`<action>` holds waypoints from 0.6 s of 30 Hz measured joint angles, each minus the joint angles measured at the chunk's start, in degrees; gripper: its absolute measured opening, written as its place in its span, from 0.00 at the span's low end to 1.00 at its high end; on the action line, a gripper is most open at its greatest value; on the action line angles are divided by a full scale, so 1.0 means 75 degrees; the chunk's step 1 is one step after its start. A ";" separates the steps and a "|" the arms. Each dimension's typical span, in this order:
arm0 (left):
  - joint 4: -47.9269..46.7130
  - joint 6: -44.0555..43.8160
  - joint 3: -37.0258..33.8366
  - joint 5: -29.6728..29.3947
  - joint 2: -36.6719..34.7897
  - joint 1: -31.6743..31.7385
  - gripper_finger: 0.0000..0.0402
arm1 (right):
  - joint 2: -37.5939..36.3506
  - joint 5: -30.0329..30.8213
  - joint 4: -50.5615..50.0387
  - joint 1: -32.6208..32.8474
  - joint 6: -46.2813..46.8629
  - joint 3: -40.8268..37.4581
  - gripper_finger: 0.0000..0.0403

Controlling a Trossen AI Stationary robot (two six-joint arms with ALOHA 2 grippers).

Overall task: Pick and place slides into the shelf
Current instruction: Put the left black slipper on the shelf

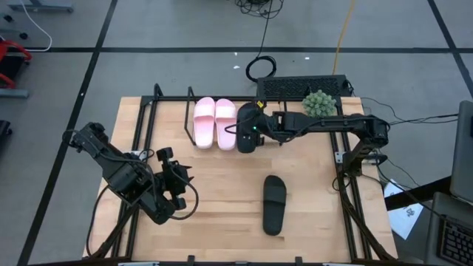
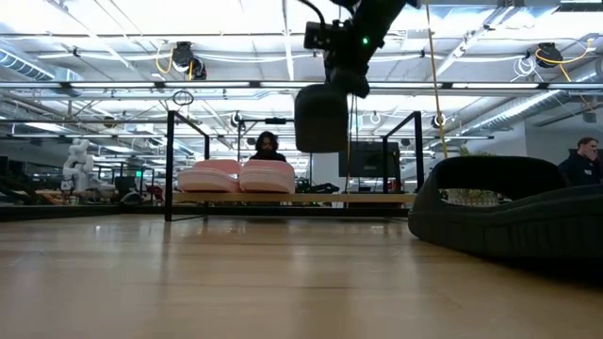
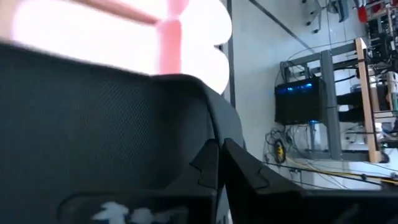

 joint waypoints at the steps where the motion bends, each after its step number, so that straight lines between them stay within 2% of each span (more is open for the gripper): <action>1: -0.0003 0.0079 0.0000 0.0000 0.0000 0.0030 0.36 | 0.0002 0.0000 0.0014 -0.0053 -0.0102 -0.0046 0.00; 18: -0.0371 0.0371 0.0000 -0.0076 0.0000 0.0621 0.36 | 0.0003 -0.0432 0.1754 -0.0844 -0.1165 -0.0969 0.00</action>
